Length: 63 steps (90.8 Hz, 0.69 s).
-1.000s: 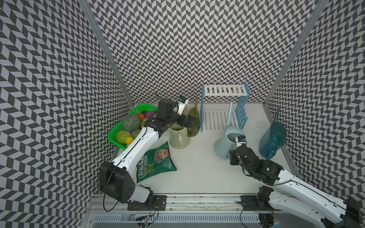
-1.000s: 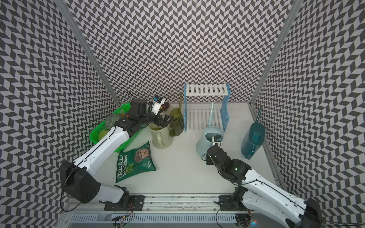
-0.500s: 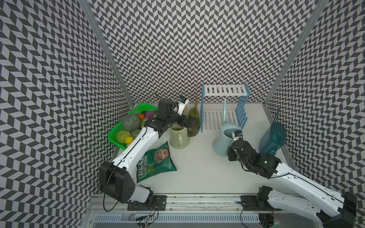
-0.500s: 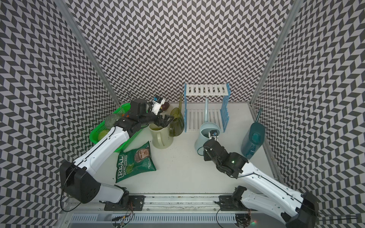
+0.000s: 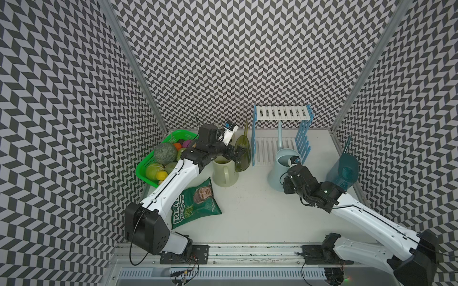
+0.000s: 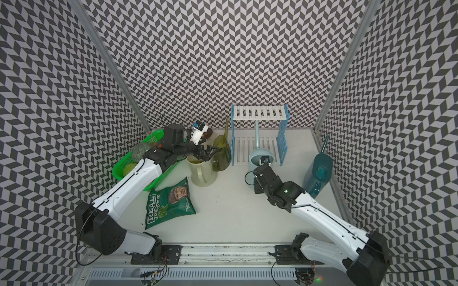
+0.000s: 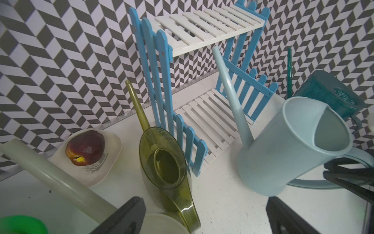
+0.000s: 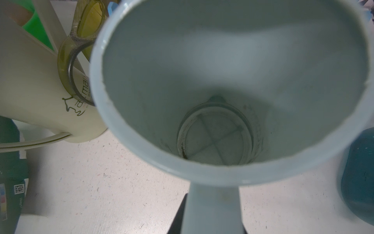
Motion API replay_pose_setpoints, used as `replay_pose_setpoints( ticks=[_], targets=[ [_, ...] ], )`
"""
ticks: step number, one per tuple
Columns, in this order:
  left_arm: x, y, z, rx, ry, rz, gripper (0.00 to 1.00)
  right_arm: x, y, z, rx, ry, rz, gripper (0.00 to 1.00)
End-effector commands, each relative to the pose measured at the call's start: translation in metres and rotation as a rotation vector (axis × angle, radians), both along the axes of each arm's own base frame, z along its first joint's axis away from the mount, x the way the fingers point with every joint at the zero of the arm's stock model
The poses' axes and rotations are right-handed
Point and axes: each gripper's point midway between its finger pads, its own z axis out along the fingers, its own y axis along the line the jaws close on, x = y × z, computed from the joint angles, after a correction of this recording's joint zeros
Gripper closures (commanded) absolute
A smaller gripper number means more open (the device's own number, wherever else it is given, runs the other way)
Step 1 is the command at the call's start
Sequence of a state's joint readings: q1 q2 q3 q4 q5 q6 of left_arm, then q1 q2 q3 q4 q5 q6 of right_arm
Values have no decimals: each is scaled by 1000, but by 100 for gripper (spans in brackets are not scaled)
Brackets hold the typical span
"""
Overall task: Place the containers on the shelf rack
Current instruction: 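Pick up a container from the center of the board, then place the container on the shelf.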
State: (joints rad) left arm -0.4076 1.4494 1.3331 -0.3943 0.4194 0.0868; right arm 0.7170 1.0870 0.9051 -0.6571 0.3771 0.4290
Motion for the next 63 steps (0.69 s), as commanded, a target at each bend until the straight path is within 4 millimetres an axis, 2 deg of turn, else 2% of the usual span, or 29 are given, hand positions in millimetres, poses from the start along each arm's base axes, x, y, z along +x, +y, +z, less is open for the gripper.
replay_pose_setpoints(
  ticks=[1,63],
  targets=[
    [-20,-11,10,-32,-4,-127,0,23,11,44,79,-134,1,96],
    [-22,-12,10,-12,-6,-150,0,68,1,53,48,-157,-14,96]
  ],
)
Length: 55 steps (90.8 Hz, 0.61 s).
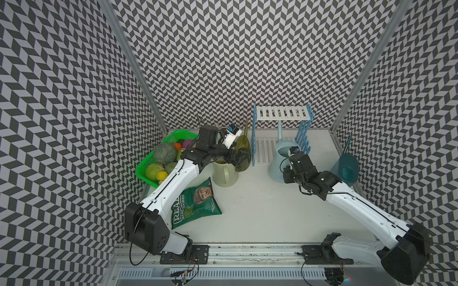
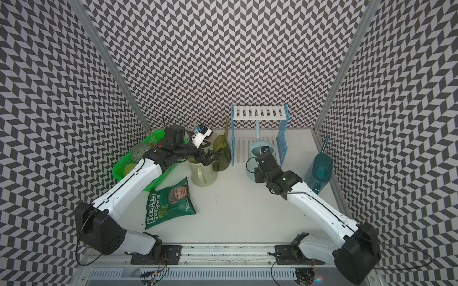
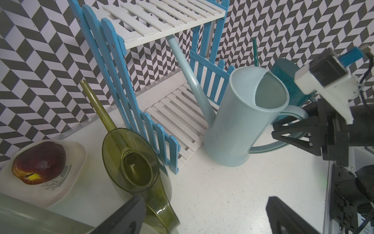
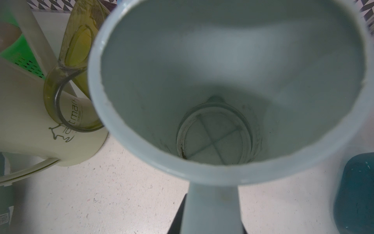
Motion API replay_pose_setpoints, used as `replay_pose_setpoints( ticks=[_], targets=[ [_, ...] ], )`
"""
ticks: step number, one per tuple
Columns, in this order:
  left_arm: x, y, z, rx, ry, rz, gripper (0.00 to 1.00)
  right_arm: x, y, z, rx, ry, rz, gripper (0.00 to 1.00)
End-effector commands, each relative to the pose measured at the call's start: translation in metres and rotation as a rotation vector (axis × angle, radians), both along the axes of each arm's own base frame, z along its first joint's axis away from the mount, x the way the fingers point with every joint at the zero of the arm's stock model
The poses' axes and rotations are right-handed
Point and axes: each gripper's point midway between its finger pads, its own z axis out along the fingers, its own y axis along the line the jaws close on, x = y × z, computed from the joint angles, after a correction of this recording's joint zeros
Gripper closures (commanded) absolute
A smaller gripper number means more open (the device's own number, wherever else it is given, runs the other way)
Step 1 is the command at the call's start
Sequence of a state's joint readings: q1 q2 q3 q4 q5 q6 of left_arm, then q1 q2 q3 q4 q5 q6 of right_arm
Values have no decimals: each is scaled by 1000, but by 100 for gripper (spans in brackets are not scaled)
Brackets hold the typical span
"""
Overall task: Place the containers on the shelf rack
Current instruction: 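Place the container on the shelf.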
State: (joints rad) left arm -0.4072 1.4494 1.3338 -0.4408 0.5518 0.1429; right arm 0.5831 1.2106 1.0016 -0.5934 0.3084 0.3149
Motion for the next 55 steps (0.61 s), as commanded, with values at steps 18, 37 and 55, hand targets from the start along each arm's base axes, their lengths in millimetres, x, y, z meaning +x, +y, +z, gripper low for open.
replay_pose_setpoints(
  ticks=[18,37,55],
  targets=[
    [-1,1,14,3,-37,-9,0,38,-3,40,45,-141,-23,96],
    [4,5,13,16,-44,19,0,56,-8,42,41,-148,-32,96],
    [4,6,16,13,-49,25,0,76,-13,42,31,-153,-47,96]
  ],
)
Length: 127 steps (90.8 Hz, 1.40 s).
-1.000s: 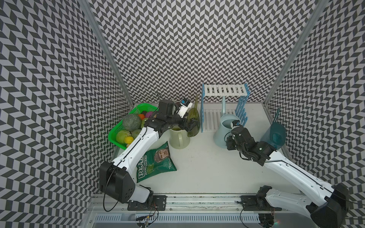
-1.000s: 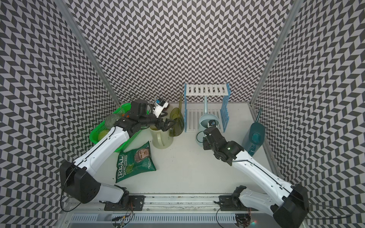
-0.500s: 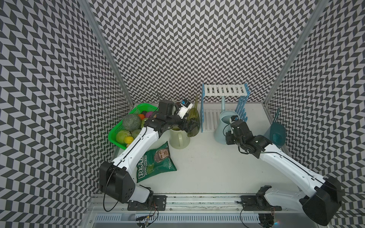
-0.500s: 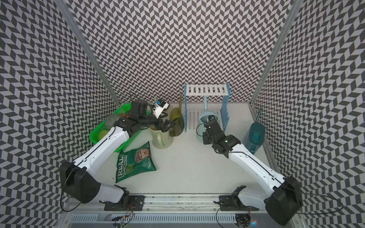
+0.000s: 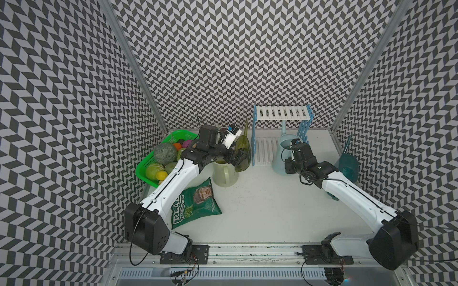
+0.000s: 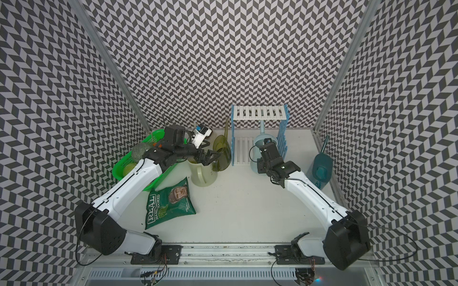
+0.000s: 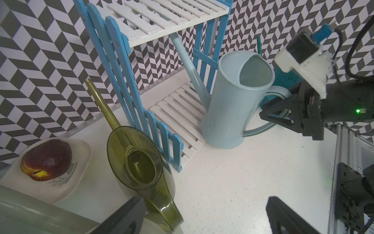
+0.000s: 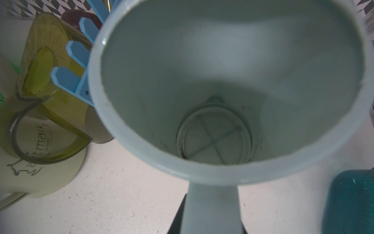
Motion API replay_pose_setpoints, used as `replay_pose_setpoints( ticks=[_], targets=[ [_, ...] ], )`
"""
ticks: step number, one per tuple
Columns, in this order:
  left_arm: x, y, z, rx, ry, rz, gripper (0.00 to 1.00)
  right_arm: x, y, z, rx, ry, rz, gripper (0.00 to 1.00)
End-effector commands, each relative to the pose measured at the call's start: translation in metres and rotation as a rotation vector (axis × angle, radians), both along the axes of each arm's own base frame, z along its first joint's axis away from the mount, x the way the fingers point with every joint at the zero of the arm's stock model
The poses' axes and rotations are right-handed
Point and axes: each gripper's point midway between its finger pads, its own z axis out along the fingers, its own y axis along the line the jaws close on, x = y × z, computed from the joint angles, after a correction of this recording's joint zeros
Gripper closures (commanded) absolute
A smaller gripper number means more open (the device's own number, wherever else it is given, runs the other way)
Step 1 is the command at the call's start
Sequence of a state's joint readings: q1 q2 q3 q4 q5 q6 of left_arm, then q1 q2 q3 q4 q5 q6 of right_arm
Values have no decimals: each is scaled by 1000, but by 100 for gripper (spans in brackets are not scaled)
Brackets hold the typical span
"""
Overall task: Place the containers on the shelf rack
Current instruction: 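Place the container on the shelf.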
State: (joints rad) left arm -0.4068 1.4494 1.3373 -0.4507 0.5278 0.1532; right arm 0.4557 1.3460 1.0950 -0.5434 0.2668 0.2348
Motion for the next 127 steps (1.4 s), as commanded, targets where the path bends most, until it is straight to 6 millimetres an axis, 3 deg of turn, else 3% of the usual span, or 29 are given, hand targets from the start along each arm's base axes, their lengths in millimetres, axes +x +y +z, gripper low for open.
replay_pose_setpoints(
  ticks=[1,44,98,127],
  targets=[
    [1,3,18,-6,-43,8,0,30,5,43,56,-156,-2,96],
    [0,5,14,3,-35,14,0,79,0,32,31,-123,-2,97],
    [0,4,7,3,-17,14,0,100,-16,14,32,-114,-14,96],
    [-1,4,7,4,-21,12,0,99,-21,13,25,-108,-20,78]
  ],
)
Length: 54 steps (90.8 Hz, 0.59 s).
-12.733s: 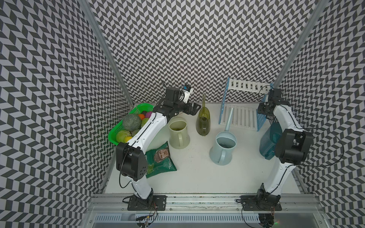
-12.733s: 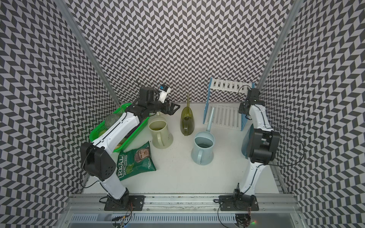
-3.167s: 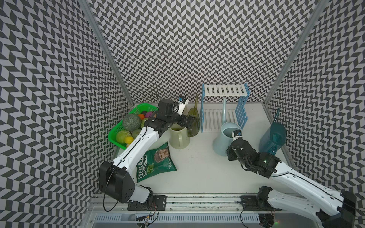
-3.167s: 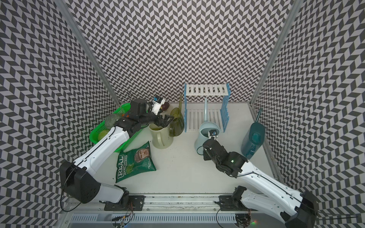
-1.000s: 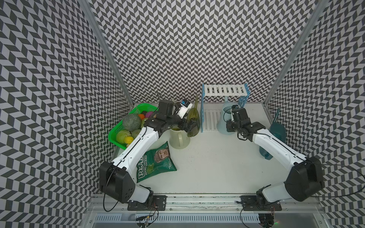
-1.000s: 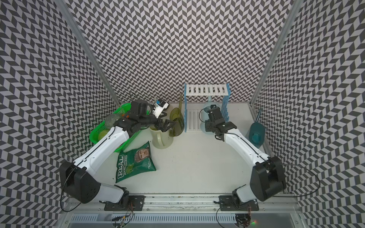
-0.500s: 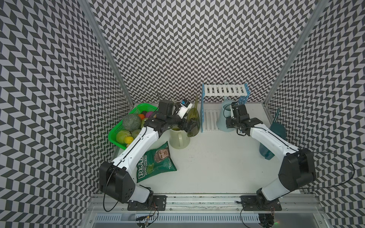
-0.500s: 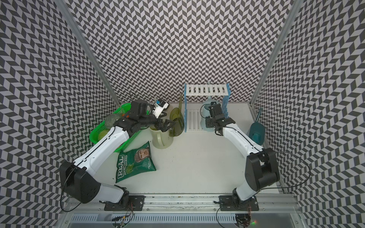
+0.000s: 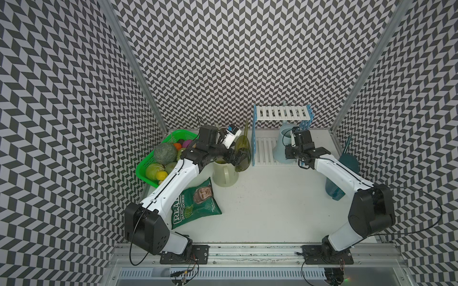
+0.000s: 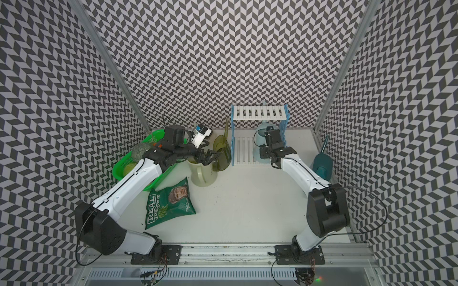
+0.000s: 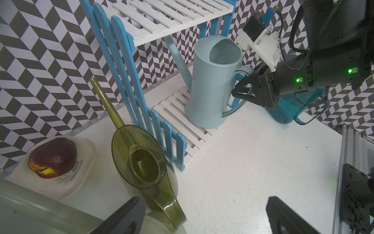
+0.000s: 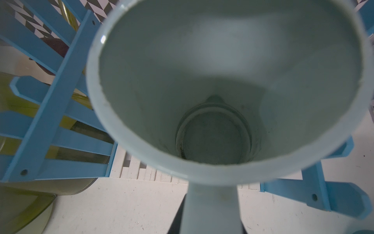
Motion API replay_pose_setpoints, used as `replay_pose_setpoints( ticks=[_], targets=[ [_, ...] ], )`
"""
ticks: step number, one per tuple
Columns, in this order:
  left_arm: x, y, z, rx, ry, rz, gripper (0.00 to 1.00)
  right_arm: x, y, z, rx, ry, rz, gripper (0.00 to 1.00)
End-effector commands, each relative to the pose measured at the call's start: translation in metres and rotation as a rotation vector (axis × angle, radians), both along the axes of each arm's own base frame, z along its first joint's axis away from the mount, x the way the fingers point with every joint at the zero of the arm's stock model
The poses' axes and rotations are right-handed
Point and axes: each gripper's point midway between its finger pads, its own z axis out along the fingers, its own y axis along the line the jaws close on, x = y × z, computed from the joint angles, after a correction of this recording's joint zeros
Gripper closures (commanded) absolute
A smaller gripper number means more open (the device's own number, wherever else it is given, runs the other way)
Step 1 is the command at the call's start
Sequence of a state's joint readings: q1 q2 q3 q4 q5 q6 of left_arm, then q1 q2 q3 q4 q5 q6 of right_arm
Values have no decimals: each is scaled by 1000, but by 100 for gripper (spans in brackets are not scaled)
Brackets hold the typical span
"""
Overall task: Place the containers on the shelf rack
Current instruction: 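Place the container on the shelf.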
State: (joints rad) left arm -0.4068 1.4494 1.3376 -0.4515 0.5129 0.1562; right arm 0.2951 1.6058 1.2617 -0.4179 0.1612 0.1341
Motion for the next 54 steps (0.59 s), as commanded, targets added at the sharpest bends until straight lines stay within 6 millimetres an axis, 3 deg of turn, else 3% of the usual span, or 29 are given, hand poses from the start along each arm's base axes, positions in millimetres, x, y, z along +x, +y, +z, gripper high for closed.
replay_pose_setpoints(
  ticks=[1,33,54],
  targets=[
    [-3,3,8,-5,-16,0,0,17,0,28,16,-102,-4,77],
    [-3,2,6,-2,-7,-1,0,9,-1,44,43,-122,-9,55],
    [-8,12,3,56,13,22,0,-4,-4,67,58,-149,-7,45]
  ],
)
